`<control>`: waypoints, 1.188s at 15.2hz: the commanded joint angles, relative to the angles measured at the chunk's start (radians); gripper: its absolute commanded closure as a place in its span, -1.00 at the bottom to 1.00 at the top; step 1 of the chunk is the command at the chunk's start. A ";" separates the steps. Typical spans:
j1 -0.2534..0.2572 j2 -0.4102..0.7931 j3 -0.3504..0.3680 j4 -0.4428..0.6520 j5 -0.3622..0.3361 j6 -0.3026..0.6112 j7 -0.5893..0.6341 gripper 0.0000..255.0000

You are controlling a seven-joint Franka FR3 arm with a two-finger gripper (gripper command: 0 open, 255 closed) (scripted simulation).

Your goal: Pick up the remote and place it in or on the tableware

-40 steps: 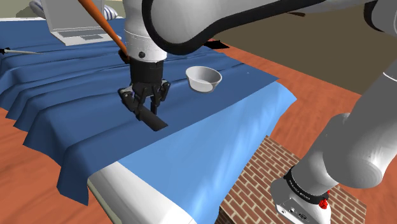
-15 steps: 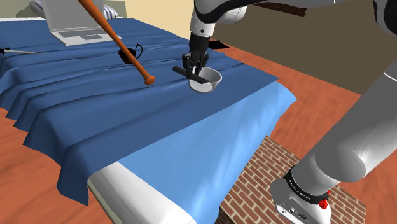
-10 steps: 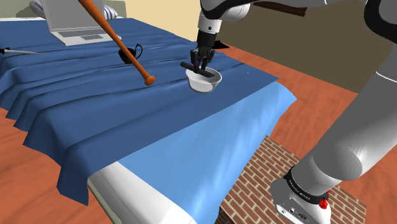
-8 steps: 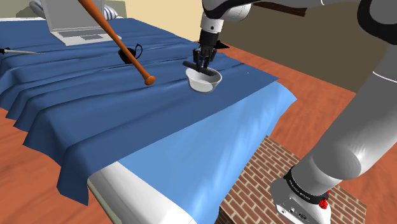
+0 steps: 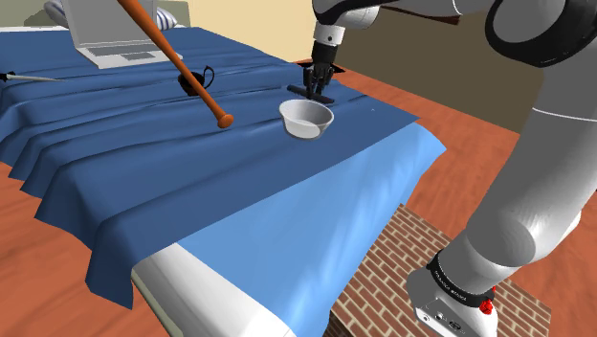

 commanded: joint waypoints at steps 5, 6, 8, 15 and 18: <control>-0.005 0.022 -0.003 -0.046 0.001 0.068 -0.014 1.00; -0.005 0.026 -0.003 -0.055 0.001 0.080 -0.015 1.00; -0.005 0.033 -0.003 -0.072 0.001 0.104 -0.016 1.00; -0.005 0.043 -0.003 -0.091 0.001 0.133 -0.018 1.00; -0.005 0.043 -0.003 -0.091 0.001 0.133 -0.018 1.00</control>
